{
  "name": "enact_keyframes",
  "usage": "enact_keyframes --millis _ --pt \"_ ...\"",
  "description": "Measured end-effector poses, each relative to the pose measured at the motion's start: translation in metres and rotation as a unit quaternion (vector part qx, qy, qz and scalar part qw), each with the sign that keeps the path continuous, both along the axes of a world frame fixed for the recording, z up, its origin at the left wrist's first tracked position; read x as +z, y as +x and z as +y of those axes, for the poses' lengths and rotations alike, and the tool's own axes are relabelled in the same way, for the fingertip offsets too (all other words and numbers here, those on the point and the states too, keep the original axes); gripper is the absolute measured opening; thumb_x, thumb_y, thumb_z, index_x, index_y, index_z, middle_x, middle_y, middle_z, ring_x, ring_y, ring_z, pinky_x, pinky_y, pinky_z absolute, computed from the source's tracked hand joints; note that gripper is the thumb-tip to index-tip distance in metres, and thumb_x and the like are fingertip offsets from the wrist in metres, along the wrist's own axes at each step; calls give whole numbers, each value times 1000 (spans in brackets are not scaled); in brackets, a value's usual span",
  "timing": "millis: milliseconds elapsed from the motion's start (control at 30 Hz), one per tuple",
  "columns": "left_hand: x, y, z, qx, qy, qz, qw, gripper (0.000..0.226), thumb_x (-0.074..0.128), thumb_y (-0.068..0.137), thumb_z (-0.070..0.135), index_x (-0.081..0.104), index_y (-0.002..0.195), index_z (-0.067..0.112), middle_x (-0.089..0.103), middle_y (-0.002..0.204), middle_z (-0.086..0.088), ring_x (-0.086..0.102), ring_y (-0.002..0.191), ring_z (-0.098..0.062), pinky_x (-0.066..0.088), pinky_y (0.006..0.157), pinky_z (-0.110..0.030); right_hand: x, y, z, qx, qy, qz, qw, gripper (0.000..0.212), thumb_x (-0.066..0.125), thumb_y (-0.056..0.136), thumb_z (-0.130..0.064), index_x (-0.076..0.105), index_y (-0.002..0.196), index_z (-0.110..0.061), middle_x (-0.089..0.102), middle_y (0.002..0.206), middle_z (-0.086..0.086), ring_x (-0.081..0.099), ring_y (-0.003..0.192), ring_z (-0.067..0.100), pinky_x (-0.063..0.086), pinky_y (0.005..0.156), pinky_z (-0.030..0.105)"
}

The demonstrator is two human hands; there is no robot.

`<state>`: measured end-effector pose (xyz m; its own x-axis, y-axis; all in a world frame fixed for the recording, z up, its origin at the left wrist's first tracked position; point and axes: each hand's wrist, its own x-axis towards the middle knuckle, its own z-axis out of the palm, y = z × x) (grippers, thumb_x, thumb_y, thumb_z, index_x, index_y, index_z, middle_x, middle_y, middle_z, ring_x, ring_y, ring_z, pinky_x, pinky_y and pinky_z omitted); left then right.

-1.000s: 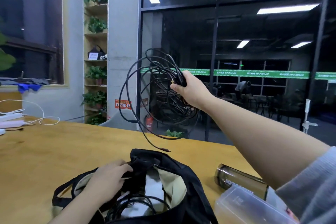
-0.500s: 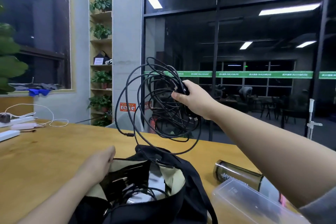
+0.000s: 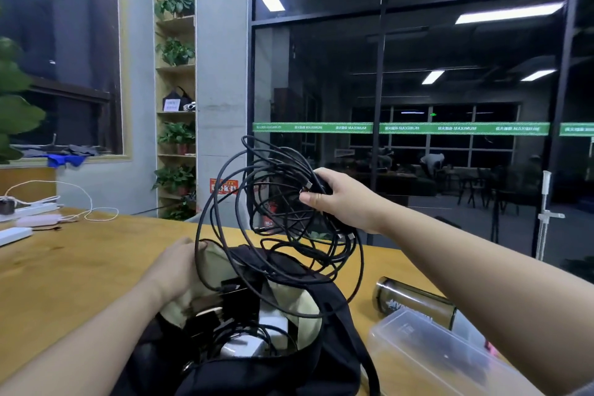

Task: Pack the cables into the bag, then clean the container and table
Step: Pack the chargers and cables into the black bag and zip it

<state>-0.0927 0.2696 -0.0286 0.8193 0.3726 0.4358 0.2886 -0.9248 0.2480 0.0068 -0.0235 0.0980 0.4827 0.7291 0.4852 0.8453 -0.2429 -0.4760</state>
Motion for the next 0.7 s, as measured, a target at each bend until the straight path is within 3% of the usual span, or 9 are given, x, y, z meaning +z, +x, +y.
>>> enact_keyframes --millis 133,267,367,433,533,700 --pt "-3 -5 -5 -1 -45 10 999 42 55 83 13 53 121 32 45 104 -4 54 97 -27 43 89 -34 3 -3 0 12 19 3 1000 33 57 91 -40 54 120 -24 63 111 -6 59 102 12 48 92 33" --pt "-7 -8 -8 -28 -59 -20 998 43 51 82 2 57 121 20 39 100 -2 52 106 -32 40 93 -32 16 -9 0 23 59 7 998 26 58 92 -37 55 114 -23 62 96 -12 59 87 4 48 78 26" --pt "-8 -9 -8 -23 -68 -7 997 48 49 84 -4 53 125 20 44 122 -6 44 122 -28 33 98 -28 24 -14 -2 30 91 13 995 18 58 92 -35 54 108 -26 58 81 -17 55 71 -5 42 64 19" --pt "-8 -9 -5 -8 -66 22 998 52 49 85 -1 47 132 21 42 133 -7 44 124 -26 34 100 -29 28 -16 -3 30 107 10 994 19 57 93 -34 54 111 -28 61 91 -17 56 80 -4 42 67 18" --pt "-9 -10 -4 6 -72 49 996 55 48 86 1 41 137 20 40 131 -10 44 123 -27 34 98 -28 31 -20 -4 36 123 11 992 24 57 93 -34 55 116 -27 62 98 -16 57 87 -4 42 70 16" --pt "-14 -15 -3 0 -80 44 996 56 46 87 -1 41 138 23 41 125 -7 47 117 -27 36 95 -28 35 -24 -8 41 131 18 990 19 57 93 -33 56 111 -26 56 75 -20 52 59 -14 38 58 12"
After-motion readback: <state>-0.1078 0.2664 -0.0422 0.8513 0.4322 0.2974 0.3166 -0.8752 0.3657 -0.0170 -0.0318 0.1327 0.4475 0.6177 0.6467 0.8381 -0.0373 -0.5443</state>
